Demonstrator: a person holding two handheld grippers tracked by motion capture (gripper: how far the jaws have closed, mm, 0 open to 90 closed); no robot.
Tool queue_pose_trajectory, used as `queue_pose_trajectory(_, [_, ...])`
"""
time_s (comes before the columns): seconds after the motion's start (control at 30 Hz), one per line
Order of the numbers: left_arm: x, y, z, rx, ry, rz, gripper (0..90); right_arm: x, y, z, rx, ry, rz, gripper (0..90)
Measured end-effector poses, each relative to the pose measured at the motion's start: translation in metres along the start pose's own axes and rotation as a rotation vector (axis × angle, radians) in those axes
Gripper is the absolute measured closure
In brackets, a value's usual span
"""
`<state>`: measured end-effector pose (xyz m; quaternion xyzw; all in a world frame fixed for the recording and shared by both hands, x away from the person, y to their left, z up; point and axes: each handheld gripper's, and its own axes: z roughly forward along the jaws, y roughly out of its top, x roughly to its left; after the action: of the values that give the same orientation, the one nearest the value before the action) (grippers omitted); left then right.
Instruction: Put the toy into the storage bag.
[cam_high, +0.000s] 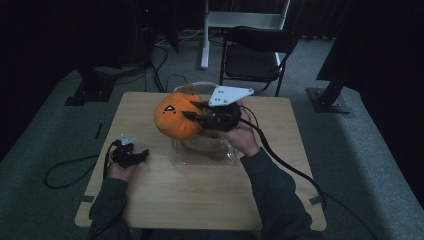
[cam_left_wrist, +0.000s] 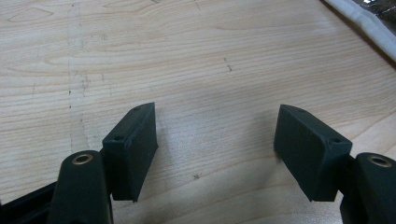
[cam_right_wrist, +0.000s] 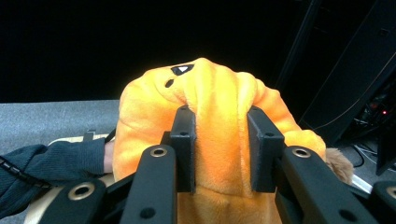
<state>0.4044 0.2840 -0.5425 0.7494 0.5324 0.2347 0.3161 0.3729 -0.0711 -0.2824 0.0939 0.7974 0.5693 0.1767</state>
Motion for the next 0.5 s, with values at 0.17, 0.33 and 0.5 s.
queue_pose_trajectory(0.17, [-0.0001,0.0,0.0,0.0,0.0,-0.001,30.6,-0.0018,-0.0006,-0.0025,-0.003,-0.007,0.005,68.1])
queue_pose_trajectory(0.33, [-0.0002,0.0,0.0,0.0,-0.001,-0.003,30.6,-0.0044,-0.0012,-0.0058,-0.004,-0.017,0.008,68.0])
queue_pose_trajectory(0.5, [-0.0003,-0.0001,0.0002,-0.002,-0.001,-0.004,30.6,-0.0075,-0.0013,-0.0102,-0.01,-0.029,0.013,68.1])
